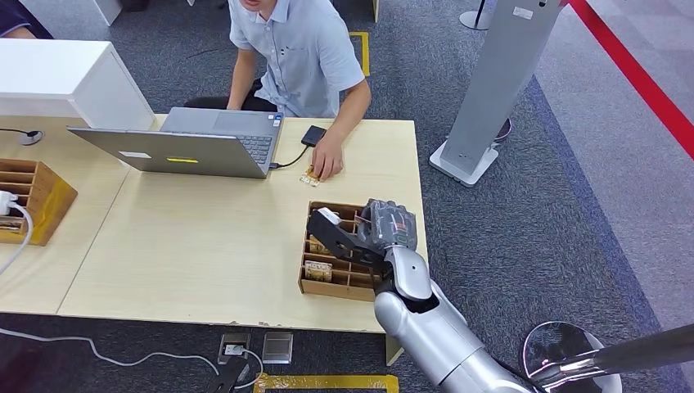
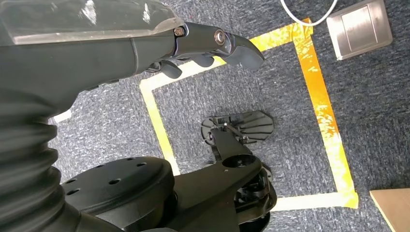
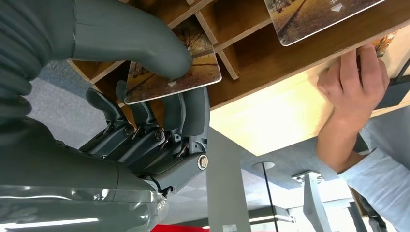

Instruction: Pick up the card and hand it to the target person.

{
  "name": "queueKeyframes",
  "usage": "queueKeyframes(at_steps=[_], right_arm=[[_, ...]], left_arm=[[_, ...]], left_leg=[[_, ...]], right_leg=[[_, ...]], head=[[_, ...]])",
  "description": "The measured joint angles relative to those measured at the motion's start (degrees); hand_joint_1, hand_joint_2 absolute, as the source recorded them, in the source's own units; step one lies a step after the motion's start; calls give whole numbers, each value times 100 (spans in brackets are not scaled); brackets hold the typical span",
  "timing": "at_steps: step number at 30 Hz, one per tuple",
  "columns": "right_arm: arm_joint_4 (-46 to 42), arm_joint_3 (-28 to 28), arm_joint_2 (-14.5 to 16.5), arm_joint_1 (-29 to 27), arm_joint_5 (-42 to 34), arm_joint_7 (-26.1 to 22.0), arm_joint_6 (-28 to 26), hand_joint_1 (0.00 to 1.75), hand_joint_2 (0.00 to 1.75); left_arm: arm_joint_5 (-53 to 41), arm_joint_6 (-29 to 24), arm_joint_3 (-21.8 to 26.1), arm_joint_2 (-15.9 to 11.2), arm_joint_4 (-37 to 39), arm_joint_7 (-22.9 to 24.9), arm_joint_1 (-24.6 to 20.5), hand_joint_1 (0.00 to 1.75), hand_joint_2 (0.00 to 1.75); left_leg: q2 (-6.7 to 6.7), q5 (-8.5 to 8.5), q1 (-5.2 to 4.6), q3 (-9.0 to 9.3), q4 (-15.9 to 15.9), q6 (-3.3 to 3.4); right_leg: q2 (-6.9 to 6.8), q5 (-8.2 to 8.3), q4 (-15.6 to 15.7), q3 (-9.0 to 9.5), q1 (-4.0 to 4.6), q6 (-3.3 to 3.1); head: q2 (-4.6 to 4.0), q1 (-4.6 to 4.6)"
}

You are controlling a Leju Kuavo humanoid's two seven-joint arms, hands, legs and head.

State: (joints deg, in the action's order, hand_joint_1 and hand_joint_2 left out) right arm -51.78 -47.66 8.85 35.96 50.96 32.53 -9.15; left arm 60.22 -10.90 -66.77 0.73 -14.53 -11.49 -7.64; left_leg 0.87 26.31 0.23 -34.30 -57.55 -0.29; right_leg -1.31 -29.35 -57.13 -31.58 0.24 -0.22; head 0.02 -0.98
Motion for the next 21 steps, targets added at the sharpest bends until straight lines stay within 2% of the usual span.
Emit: queueKeyframes(at_steps=[9, 21], right_arm=[[-862, 38, -231, -220, -53, -217, -219, 159, 175], [-2602, 90, -674, -439, -211, -1196, -474, 159, 175]], left_arm=[[97, -71, 4, -1, 0, -104, 50, 0, 175], [162, -106, 19, -1, 0, -197, 86, 0, 175]], left_leg=[[1, 0, 0, -2, 0, 0], [2, 0, 0, -1, 0, 0]], right_leg=[[2, 0, 0, -4, 0, 0], [2, 0, 1, -3, 0, 0]], head=[[0, 0], [1, -1]])
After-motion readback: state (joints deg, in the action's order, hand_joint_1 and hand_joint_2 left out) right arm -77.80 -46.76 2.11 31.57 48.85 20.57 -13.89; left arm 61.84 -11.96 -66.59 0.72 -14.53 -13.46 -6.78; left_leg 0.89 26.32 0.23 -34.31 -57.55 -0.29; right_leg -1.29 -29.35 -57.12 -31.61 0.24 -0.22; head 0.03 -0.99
